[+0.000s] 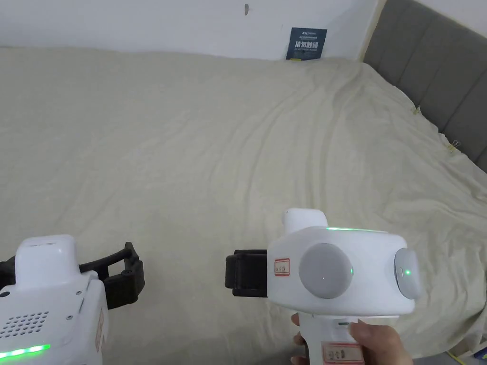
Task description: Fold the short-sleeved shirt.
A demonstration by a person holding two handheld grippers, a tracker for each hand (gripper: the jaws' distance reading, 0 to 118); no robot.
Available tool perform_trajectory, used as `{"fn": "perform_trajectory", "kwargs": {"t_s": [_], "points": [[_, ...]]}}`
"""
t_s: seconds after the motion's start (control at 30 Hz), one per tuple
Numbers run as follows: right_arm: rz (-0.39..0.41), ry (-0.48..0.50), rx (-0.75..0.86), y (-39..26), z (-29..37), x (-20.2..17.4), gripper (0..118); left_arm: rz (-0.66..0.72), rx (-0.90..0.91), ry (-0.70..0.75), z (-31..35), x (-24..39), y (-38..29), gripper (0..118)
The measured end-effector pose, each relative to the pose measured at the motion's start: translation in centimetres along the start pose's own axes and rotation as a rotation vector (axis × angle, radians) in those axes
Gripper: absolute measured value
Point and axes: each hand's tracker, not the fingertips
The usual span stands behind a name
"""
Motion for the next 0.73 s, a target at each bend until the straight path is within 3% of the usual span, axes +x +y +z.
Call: {"fn": "perform_trajectory", "kwargs": {"t_s": [0.13, 0.33, 0.5, 0.57, 0.7, 0.73], "points": [[0.032, -0.019, 0.024, -0.1, 0.0, -0.9, 118, 0.007, -0.011, 0.006, 0.0, 0.0, -0.1, 118], [-0.024, 0.024, -0.014, 0.0, 0.1, -0.4, 118, 0.010, -0.014, 0.011, -0.5, -0.5, -0.5, 118], [0.015, -0.025, 0.032, -0.2, 0.4, -0.7, 118, 0.020, -0.014, 0.013, -0.2, -0.3, -0.4, 118], [-0.072, -0.016, 0.031, 0.0, 0.3, -0.3, 118, 0.022, -0.012, 0.011, -0.4, -0.4, -0.4, 118], [-0.175, 0.128, 0.058, 0.4, 0.9, 1.2, 118, 0.020, -0.008, 0.010, -0.1, -0.2, -0.1, 118], [-0.155, 0.087, 0.044, 0.7, 0.8, 1.1, 118, 0.021, -0.009, 0.011, -0.2, -0.2, -0.1, 118]]}}
